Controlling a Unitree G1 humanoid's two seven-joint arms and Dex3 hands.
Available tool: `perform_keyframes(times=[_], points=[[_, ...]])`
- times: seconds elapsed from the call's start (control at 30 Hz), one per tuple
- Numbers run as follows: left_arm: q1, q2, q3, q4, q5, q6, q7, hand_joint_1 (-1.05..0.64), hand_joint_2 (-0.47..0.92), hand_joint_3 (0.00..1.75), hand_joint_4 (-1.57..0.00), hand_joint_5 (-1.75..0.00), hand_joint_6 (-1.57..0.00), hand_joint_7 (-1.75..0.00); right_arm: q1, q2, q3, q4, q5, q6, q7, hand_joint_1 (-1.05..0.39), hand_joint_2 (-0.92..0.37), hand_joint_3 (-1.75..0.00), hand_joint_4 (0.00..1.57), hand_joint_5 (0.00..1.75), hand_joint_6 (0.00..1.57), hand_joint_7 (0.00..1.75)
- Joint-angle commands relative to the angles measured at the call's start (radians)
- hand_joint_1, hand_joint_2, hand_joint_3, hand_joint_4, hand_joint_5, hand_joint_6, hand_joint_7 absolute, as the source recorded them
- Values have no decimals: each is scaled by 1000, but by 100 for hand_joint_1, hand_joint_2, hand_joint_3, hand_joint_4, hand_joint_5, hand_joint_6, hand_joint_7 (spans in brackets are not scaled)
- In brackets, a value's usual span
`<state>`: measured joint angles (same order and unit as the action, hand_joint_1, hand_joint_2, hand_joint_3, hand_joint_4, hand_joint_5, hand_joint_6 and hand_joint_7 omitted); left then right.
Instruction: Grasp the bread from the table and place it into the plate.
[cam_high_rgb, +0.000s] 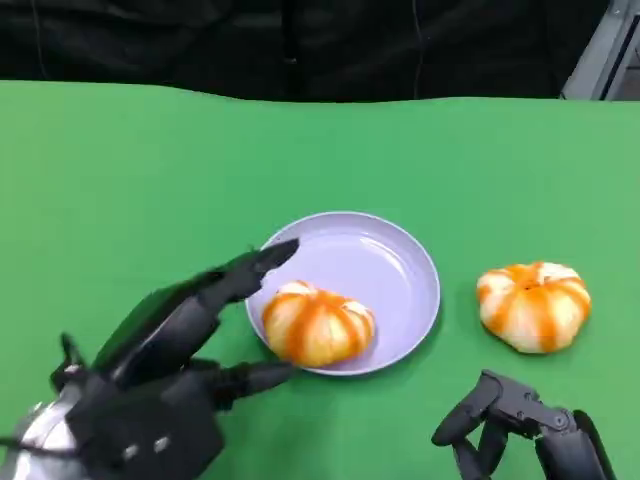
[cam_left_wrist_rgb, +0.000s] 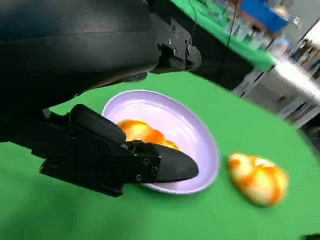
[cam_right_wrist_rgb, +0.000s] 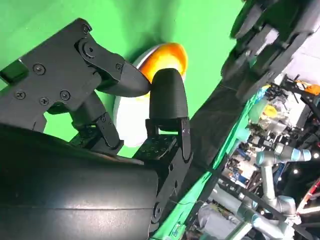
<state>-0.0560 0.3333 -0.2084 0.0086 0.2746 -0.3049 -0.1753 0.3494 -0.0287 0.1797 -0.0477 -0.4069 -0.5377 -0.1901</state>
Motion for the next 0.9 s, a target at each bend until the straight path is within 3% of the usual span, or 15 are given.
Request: perform_keyframes(times=[0.03, 0.1, 0.13, 0.2, 0.23, 0.37, 0.4, 0.43, 0.47, 0.5, 0.6, 0.77, 0.9], points=[[64, -17, 70, -5, -79, -85, 30, -47, 92, 34, -46, -27, -40, -13, 8, -9, 1, -17, 3, 10, 2, -23, -44, -117, 90, 175, 77, 127], [113, -55, 116, 20, -160, -149, 49, -40, 92, 32, -58, -37, -52, -18, 5, -11, 0, -17, 1, 5, -1, -23, -45, -117, 90, 175, 78, 127], [123, -69, 129, 30, -184, -167, 50, -35, 92, 31, -63, -53, -65, -18, 4, -12, 0, -16, 0, 2, -2, -23, -45, -117, 90, 175, 78, 127], [141, -92, 149, 49, -225, -204, 45, -32, 92, 30, -65, -64, -72, -17, 2, -14, -2, -15, -2, -2, -5, -23, -45, -117, 90, 175, 78, 127], [149, -101, 158, 58, -244, -221, 42, -24, 92, 29, -71, -74, -84, -21, 2, -14, -3, -14, -3, -4, -7, -22, -45, -117, 90, 175, 78, 127], [193, -130, 188, 70, -291, -266, 35, -19, 92, 29, -74, -82, -92, -24, 2, -19, -6, -13, 5, -12, -4, -22, -44, -117, 91, 175, 78, 126], [228, -144, 201, 64, -314, -280, 40, -13, 85, 43, -78, -103, -98, -39, 3, -22, -9, -13, 15, -15, 1, -21, -45, -118, 90, 175, 78, 127], [252, -154, 211, 60, -330, -290, 42, -9, 68, 77, -79, -122, -93, -69, 3, -25, -10, -13, 22, -17, 5, -21, -45, -118, 89, 175, 78, 127], [265, -161, 217, 58, -339, -296, 41, -7, 61, 91, -79, -129, -89, -83, 4, -26, -11, -13, 26, -18, 7, -20, -45, -118, 88, 175, 78, 127], [290, -174, 220, 49, -351, -304, 41, -7, 57, 98, -79, -132, -87, -91, 5, -29, -14, -15, 33, -15, 11, -20, -45, -118, 88, 175, 78, 127], [344, -204, 224, 43, -359, -342, 39, 5, 55, 119, -80, -165, -78, -141, 5, -34, -20, -12, 54, -15, 23, -21, -45, -117, 86, 175, 77, 128], [330, -232, 241, 83, -314, -380, 63, 7, 46, 130, -82, -174, -76, -159, 7, -32, -20, -16, 66, -12, 31, -19, -45, -116, 83, 175, 76, 129], [314, -255, 256, 124, -300, -422, 76, 4, 48, 124, -82, -175, -74, -162, 11, -32, -21, -23, 62, -10, 32, -18, -44, -117, 83, 175, 76, 129]])
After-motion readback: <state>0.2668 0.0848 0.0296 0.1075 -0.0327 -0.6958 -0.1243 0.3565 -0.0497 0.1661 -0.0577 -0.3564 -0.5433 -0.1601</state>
